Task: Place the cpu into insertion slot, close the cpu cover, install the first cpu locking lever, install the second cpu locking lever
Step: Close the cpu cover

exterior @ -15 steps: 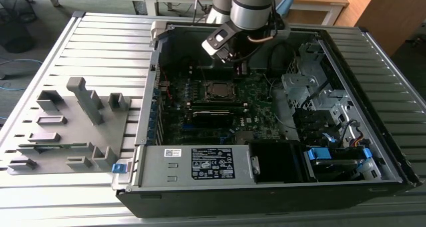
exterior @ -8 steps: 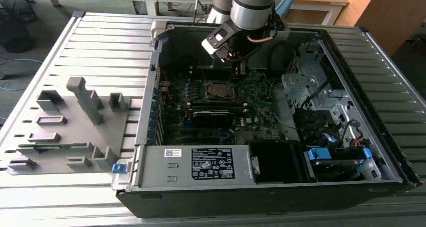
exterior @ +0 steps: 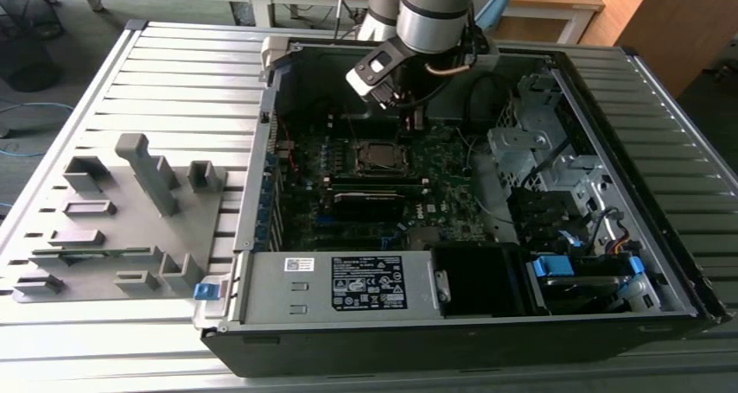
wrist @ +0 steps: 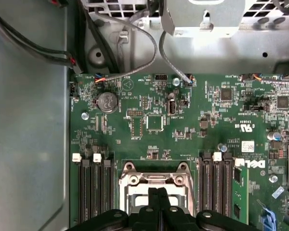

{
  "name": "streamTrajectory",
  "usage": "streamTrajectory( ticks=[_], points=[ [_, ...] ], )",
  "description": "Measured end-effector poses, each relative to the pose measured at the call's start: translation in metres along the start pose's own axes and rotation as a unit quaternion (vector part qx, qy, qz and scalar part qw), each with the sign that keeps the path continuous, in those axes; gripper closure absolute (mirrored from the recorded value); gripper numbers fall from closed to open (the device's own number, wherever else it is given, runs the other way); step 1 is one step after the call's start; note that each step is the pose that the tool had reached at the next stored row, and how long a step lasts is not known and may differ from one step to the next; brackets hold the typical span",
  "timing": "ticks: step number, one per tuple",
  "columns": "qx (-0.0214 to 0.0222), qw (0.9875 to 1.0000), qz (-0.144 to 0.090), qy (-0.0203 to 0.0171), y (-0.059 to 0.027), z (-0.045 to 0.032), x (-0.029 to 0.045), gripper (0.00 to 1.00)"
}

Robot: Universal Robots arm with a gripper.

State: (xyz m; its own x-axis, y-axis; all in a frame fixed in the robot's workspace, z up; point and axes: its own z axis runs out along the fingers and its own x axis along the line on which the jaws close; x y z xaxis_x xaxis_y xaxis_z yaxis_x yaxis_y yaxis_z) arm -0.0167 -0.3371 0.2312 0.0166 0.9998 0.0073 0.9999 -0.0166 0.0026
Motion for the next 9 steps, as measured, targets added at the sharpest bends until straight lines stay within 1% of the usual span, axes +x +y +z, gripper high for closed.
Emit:
streamTrajectory(
  ticks=[6,9],
  points=[
    [0.0,1.0,0.0,-0.0011,-0.006,0.0026,-0.0002,0.9],
    [0.0001,1.0,0.0,-0.0013,-0.0067,0.0027,-0.0002,0.9]
  ],
)
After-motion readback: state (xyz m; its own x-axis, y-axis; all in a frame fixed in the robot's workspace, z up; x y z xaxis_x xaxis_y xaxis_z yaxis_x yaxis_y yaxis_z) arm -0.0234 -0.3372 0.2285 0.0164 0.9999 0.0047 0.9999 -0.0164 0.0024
